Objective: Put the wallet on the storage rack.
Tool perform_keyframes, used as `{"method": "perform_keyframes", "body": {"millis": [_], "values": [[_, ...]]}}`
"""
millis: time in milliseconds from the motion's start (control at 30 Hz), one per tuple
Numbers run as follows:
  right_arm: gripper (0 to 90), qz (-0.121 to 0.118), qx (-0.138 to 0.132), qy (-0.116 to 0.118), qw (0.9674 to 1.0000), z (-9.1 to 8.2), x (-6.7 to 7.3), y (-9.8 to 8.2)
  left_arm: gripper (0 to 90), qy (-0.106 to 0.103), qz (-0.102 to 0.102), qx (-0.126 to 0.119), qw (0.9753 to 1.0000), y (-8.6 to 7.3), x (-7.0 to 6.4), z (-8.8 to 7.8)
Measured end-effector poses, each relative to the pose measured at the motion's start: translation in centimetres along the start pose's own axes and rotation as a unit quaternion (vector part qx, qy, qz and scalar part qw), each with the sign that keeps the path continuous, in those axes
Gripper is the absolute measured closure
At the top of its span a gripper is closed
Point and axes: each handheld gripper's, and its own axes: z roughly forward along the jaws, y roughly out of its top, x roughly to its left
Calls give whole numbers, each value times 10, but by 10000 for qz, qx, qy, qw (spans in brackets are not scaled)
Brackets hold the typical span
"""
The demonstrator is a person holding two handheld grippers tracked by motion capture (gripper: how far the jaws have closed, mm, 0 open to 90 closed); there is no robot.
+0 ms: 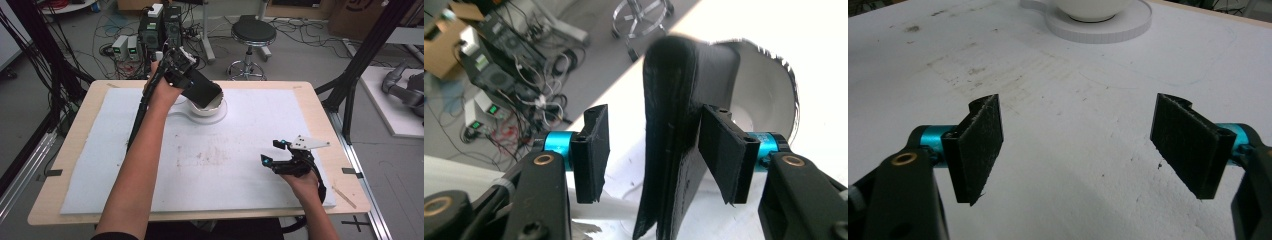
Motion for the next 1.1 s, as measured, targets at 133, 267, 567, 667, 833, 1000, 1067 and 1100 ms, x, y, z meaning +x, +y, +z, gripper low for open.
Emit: {"method": "perform_keyframes", "body": {"millis": [133,267,567,667,833,1000,1067,1100], "values": [[218,-6,2,-16,10000,0,0,0,478,234,104,-141,9996,2,-2,-2],[219,13,-36,-28,10000,-1,-1,-1,478,344,36,-220,9992,1,-1,-4],[219,47,-42,-8,10000,-1,-3,-2,501,608,-69,-304,9977,-4,7,-6],[219,45,-49,-3,10000,-1,-3,-2,543,742,-50,-262,9969,-5,6,-1],[219,30,-54,-3,10000,-1,-3,-2,585,886,32,-185,9959,-4,2,11],[219,55,-57,2,10000,-2,-2,-2,570,823,2,-143,9965,-6,1,16],[218,46,-75,9,10000,-2,-3,-2,527,776,-27,-191,9968,-7,2,13],[219,52,-69,5,10000,-3,-3,-2,506,728,-91,-223,9971,-8,3,12]]}}
